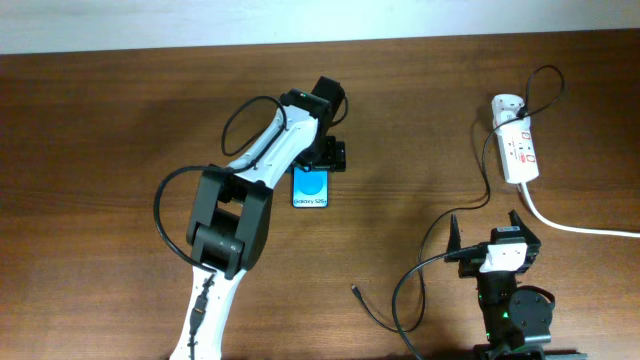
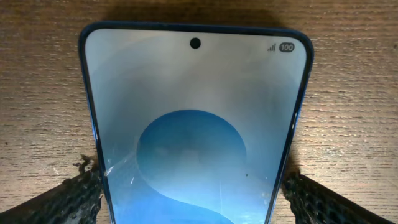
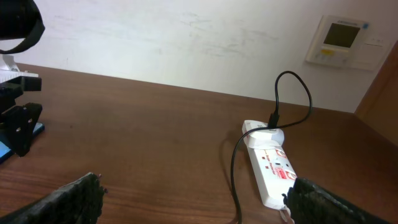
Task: Plug charger to phone and switch on socket
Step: 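Move the left gripper over the blue phone and lower onto it, then close the left gripper on the phone's sides, then lift the phone with the left gripper and tilt it upright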
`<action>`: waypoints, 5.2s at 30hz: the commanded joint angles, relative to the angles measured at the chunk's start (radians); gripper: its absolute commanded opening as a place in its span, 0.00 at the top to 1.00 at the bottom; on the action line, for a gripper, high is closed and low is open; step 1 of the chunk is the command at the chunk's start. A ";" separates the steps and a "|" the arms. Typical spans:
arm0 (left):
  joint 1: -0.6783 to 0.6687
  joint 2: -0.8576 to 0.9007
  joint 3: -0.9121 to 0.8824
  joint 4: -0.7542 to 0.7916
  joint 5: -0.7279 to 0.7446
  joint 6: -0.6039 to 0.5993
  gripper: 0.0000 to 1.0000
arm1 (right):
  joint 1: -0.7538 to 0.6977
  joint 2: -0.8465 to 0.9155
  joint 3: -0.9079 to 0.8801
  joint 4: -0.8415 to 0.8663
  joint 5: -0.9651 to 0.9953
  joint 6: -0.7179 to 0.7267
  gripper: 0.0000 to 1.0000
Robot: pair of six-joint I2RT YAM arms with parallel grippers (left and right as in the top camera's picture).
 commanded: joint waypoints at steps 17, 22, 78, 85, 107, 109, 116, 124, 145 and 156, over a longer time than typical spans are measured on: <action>0.036 0.076 -0.014 -0.031 0.056 0.035 0.01 | 0.002 -0.006 -0.005 -0.007 0.011 -0.004 0.02; 0.017 0.076 -0.014 -0.032 0.068 0.034 0.01 | 0.002 -0.006 -0.005 -0.007 0.011 -0.004 0.02; 0.016 0.076 -0.014 -0.032 -0.023 -0.006 0.01 | 0.002 -0.006 -0.005 -0.007 0.011 -0.004 0.02; 0.027 0.076 -0.014 -0.038 -0.039 -0.006 0.01 | 0.002 -0.006 -0.005 -0.007 0.011 -0.004 0.02; 0.026 0.076 0.025 -0.089 -0.046 -0.006 0.17 | 0.002 -0.006 -0.005 -0.007 0.011 -0.004 0.02; 0.026 0.076 0.053 -0.104 -0.046 -0.006 0.20 | 0.002 -0.006 -0.005 -0.007 0.011 -0.004 0.02; 0.027 0.076 0.144 -0.208 -0.016 -0.005 0.18 | 0.002 -0.006 -0.005 -0.007 0.011 -0.004 0.02; 0.126 0.076 0.146 -0.276 0.375 0.134 0.20 | 0.002 -0.006 -0.005 -0.007 0.011 -0.004 0.02; 0.031 0.091 0.005 -0.099 -0.034 -0.032 0.00 | 0.002 -0.006 -0.005 -0.007 0.011 -0.004 0.01; 0.032 0.090 0.021 -0.109 -0.027 -0.032 0.32 | 0.002 -0.006 -0.005 -0.007 0.011 -0.004 0.02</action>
